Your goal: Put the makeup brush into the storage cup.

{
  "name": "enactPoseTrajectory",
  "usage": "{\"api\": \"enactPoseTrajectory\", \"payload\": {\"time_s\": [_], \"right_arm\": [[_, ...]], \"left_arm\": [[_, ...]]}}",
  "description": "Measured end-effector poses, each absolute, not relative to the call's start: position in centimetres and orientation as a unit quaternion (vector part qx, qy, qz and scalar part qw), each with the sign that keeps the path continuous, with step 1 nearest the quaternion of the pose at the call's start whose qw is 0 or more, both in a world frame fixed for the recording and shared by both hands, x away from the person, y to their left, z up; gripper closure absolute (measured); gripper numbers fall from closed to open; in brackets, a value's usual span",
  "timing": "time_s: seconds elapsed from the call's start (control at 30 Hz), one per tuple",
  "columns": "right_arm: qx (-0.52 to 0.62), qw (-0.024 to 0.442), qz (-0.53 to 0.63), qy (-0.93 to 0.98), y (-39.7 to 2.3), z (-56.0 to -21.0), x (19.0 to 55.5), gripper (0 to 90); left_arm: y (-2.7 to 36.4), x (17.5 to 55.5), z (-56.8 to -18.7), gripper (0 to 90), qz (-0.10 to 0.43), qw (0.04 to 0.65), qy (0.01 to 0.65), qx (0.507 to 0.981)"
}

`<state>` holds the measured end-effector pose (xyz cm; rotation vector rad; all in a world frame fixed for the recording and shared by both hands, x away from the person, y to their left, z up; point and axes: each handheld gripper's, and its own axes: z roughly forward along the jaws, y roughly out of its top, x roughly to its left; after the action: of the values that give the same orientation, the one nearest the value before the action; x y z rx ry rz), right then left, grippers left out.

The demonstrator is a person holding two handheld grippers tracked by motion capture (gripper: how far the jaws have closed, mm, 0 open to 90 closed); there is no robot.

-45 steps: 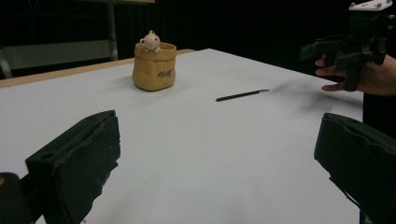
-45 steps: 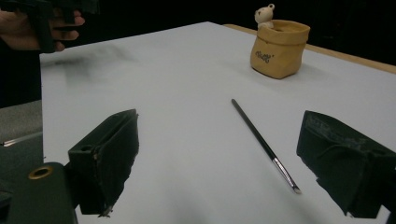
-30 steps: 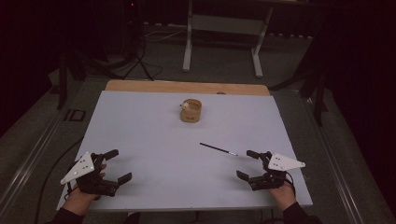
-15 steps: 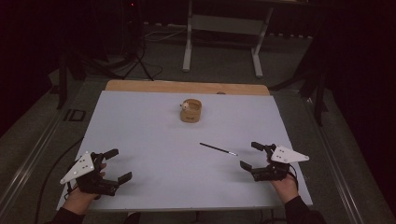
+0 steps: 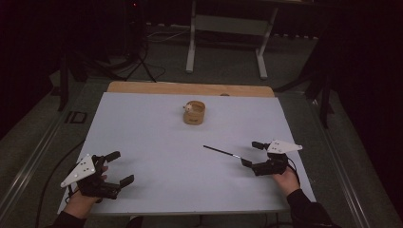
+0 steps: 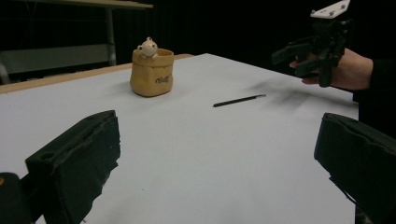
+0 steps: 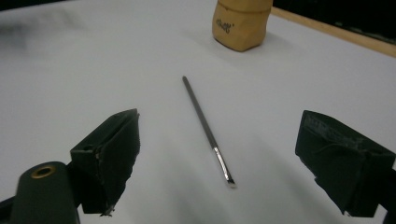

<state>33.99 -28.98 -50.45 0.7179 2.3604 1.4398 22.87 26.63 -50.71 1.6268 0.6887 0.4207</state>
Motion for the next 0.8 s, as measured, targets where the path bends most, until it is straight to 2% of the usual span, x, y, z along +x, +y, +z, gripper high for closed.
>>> {"api": "enactPoseTrajectory", "payload": {"time_s": [0.23, 0.33, 0.77, 0.8], "right_arm": [[0.255, 0.144, 0.488, 0.822, -28.7, -49.7, 35.0, 13.9], [0.263, 0.124, 0.477, 0.830, -28.6, -49.1, 35.6, 14.3], [0.242, 0.104, 0.420, 0.868, -27.2, -47.4, 37.1, 13.5], [0.241, 0.092, 0.417, 0.871, -26.9, -47.4, 37.3, 13.5]], "left_arm": [[26.5, 22.8, -50.7, 0.5, 0.183, 0.612, 0.295, 0.710], [26.5, 22.8, -50.7, 0.5, 0.183, 0.612, 0.294, 0.711], [26.5, 22.8, -50.6, 0.5, 0.184, 0.614, 0.295, 0.709], [26.5, 22.8, -50.6, 0.5, 0.184, 0.613, 0.295, 0.710]]}}
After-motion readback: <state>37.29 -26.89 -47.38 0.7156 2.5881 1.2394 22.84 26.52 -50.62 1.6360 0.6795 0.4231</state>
